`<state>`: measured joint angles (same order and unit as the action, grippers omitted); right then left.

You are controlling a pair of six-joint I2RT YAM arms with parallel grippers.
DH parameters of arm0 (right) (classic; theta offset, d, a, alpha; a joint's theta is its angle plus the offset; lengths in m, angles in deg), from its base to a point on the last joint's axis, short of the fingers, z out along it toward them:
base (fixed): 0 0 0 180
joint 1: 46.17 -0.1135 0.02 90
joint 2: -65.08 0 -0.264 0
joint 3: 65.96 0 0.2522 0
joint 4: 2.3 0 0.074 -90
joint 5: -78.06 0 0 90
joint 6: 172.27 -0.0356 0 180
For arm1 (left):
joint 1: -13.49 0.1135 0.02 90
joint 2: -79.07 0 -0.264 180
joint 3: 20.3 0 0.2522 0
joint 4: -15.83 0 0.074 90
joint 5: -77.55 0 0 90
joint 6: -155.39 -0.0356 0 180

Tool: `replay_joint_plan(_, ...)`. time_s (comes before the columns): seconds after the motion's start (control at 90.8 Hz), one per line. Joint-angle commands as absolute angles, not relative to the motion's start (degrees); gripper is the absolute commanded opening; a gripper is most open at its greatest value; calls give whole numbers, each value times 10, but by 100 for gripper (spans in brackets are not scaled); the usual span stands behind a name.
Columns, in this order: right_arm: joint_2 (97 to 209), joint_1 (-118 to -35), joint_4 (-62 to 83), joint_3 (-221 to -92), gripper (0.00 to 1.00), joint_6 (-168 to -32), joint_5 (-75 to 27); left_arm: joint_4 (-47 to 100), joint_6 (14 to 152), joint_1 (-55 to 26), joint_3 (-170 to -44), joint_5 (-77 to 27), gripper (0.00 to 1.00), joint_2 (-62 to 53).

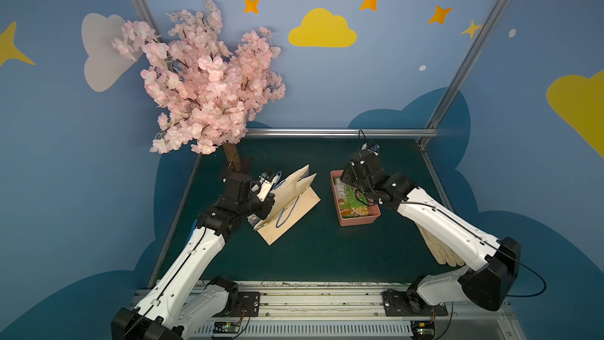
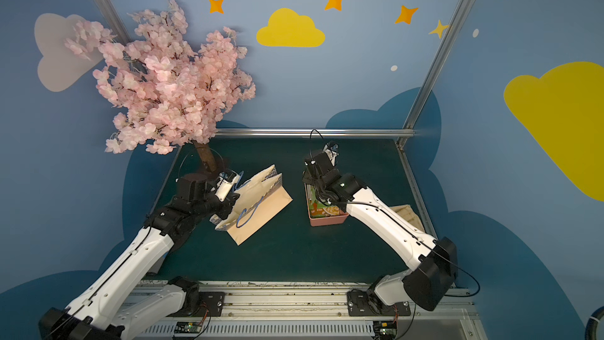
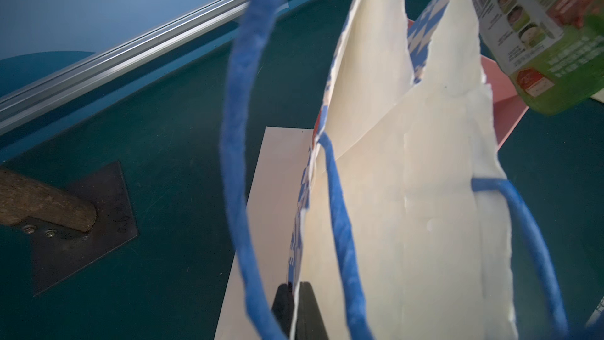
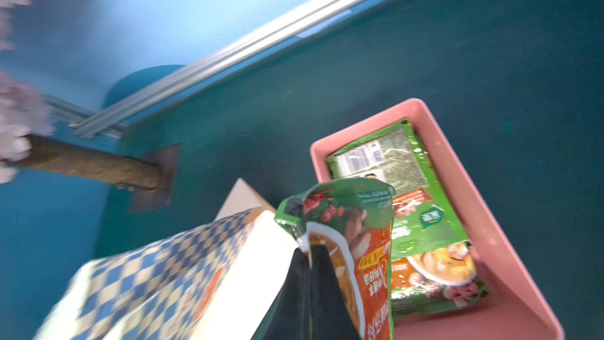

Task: Place the condiment packets inside the bag
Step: Pick up the condiment packet from the storage box, then place the condiment packet in the paper bag.

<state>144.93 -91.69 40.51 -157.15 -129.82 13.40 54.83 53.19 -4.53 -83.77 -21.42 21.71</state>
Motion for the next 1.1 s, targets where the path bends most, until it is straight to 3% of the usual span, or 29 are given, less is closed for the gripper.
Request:
replay_joint_plan(0.0,1430,-957,306,-1576,0,-1273,99,520,553,-46,-855,-229,3,208)
replay_joint_plan(0.341,1451,-1114,39,-1573,0,-1178,145,490,590,-49,-852,-212,3,199)
replay_joint_plan(0.793,1545,-1132,-183,-1553,0,-1171,237,500,592,-50,-851,-228,3,212)
replay_joint_plan(1.09,1558,-1142,-102,-1544,0,-1160,265,519,587,-50,-889,-213,3,212)
